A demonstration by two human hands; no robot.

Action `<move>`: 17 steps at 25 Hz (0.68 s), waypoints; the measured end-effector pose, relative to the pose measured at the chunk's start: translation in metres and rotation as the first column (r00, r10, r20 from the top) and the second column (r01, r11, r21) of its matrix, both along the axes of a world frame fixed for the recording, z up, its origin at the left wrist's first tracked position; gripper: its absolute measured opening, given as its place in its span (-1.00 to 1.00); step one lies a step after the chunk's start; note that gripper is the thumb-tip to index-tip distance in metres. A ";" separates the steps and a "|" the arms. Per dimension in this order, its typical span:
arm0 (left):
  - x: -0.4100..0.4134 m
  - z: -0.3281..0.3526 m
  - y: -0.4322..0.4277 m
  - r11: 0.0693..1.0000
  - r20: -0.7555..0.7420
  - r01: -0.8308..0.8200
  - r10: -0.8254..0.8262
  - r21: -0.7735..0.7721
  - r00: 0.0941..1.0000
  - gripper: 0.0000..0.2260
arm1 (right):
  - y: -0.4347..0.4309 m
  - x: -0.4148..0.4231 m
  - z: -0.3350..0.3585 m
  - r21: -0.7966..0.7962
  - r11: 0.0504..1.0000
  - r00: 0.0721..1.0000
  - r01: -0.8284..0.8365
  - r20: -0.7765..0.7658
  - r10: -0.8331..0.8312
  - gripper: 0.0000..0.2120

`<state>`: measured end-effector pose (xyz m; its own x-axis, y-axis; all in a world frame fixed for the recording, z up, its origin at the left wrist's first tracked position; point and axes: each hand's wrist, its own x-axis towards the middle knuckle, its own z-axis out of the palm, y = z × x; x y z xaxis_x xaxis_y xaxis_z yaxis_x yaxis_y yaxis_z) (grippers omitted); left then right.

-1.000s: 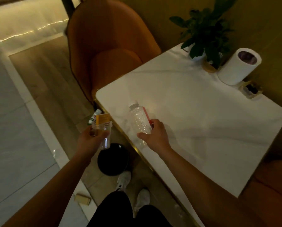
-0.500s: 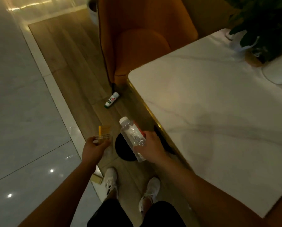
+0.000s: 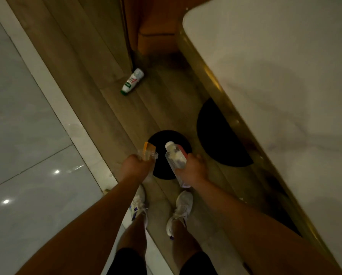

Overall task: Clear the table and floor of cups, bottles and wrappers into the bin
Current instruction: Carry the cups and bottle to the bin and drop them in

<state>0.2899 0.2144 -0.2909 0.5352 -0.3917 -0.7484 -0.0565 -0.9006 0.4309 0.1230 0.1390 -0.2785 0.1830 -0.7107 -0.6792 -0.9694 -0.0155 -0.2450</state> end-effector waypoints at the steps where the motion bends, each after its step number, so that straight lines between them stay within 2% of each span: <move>1: -0.002 -0.015 0.000 0.999 0.010 0.028 -0.028 0.026 1.000 -0.58 | -0.002 0.000 -0.015 0.006 1.000 1.000 -0.010 -0.009 0.010 -0.34; 7: -0.014 -0.084 -0.004 0.993 0.080 0.043 -0.052 0.110 0.995 -0.46 | -0.011 -0.001 -0.093 0.007 0.998 0.996 -0.056 -0.072 0.056 -0.39; 10: -0.020 -0.102 -0.016 0.981 0.138 0.162 -0.176 0.102 0.975 -0.44 | -0.017 0.002 -0.119 0.000 0.996 0.994 -0.086 -0.075 0.086 -0.44; 13: -0.022 -0.119 -0.027 0.932 0.239 0.335 -0.360 0.141 0.902 -0.47 | -0.022 0.009 -0.146 0.023 0.995 0.986 -0.102 -0.132 0.104 -0.40; 17: -0.021 -0.144 -0.037 0.837 0.362 0.517 -0.545 0.181 0.756 -0.59 | -0.028 0.013 -0.178 0.002 0.981 0.967 -0.192 -0.171 0.190 -0.41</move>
